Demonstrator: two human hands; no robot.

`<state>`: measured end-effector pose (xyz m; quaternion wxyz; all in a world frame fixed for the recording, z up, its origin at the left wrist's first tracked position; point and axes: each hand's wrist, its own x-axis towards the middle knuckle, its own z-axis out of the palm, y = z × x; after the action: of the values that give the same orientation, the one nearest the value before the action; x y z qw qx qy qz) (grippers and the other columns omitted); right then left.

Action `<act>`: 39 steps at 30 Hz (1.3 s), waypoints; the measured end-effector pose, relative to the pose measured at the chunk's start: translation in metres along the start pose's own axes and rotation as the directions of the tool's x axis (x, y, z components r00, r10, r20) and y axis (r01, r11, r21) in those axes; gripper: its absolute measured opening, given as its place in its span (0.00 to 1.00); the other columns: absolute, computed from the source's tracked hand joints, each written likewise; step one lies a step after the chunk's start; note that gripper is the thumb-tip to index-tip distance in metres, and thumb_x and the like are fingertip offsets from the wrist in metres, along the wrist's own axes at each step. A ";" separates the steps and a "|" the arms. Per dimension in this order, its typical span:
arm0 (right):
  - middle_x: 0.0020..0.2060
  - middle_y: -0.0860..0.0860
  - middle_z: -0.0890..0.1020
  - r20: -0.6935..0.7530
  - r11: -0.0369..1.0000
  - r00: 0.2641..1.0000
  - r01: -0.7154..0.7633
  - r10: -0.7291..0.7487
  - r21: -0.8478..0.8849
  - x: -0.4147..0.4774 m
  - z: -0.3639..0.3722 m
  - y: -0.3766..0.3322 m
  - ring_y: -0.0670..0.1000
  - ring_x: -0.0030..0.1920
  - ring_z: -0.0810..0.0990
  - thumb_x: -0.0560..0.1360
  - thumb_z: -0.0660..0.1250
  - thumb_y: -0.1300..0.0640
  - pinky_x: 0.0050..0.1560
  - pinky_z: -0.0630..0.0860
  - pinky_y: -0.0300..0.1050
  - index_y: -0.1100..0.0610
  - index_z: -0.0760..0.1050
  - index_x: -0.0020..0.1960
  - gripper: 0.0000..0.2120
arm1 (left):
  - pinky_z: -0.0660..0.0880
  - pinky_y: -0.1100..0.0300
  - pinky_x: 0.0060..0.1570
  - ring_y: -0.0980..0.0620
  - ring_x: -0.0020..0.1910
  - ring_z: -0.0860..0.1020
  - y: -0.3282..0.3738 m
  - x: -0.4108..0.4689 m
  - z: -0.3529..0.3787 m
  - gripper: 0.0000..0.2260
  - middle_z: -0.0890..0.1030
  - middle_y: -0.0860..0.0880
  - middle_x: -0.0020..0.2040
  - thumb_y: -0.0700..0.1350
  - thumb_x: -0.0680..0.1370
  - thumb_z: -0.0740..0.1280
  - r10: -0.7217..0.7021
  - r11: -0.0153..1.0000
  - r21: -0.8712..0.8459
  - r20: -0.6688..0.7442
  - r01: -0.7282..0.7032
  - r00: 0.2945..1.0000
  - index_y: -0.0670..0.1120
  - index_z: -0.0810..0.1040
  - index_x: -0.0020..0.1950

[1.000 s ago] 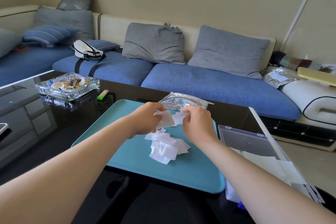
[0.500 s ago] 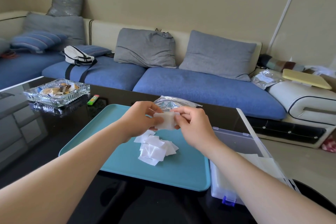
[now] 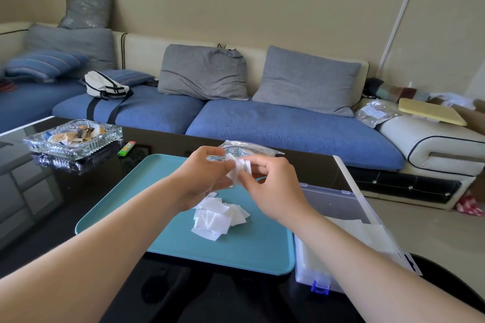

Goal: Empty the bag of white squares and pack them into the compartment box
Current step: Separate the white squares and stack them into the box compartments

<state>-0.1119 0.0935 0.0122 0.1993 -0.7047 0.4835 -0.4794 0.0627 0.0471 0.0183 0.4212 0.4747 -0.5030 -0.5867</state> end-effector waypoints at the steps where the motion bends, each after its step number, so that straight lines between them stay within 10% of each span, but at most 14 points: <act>1: 0.36 0.38 0.86 -0.032 0.997 0.998 0.044 -0.046 -0.056 0.000 0.001 0.001 0.40 0.42 0.85 0.81 0.71 0.58 0.42 0.76 0.35 0.50 0.87 0.52 0.06 | 0.82 0.50 0.60 0.42 0.54 0.87 0.000 0.000 0.001 0.20 0.83 0.40 0.63 0.44 0.81 0.73 -0.035 0.999 -0.018 0.009 0.035 0.999 0.43 0.72 0.70; 7: 0.40 0.45 0.86 -0.055 0.908 0.962 0.235 -0.269 -0.347 0.000 0.006 0.011 0.47 0.39 0.78 0.76 0.71 0.63 0.43 0.77 0.47 0.52 0.86 0.50 0.09 | 0.84 0.52 0.54 0.42 0.53 0.86 0.010 -0.013 0.010 0.16 0.85 0.34 0.56 0.38 0.87 0.56 -0.056 0.980 -0.181 0.172 0.087 0.984 0.29 0.80 0.60; 13: 0.57 0.45 0.83 -0.086 0.912 0.957 0.234 -0.278 -0.338 0.000 0.012 0.015 0.50 0.58 0.81 0.69 0.82 0.50 0.57 0.78 0.45 0.51 0.86 0.52 0.13 | 0.82 0.52 0.40 0.42 0.45 0.84 0.011 -0.016 0.010 0.15 0.83 0.35 0.52 0.38 0.87 0.56 -0.055 0.984 -0.155 0.207 0.089 0.977 0.31 0.79 0.63; 27: 0.57 0.44 0.85 -0.120 0.905 0.929 0.301 -0.349 -0.299 0.001 0.006 0.009 0.50 0.59 0.80 0.68 0.81 0.61 0.61 0.73 0.41 0.53 0.82 0.60 0.22 | 0.80 0.40 0.62 0.36 0.54 0.86 0.012 -0.019 0.011 0.16 0.83 0.35 0.63 0.45 0.88 0.57 -0.104 0.971 -0.184 0.231 0.149 0.967 0.42 0.78 0.70; 39: 0.57 0.42 0.85 -0.126 0.931 0.951 0.240 -0.283 -0.276 0.002 0.005 0.009 0.46 0.58 0.79 0.67 0.83 0.52 0.60 0.75 0.43 0.51 0.82 0.60 0.23 | 0.82 0.43 0.58 0.38 0.52 0.85 0.011 -0.018 0.013 0.17 0.79 0.35 0.67 0.38 0.86 0.54 -0.070 0.971 -0.209 0.222 0.118 0.973 0.42 0.78 0.70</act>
<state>-0.1119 0.0870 0.0043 0.0000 -0.7410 0.4579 -0.4912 0.0538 0.0655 0.0320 0.3867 0.3827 -0.4536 -0.7058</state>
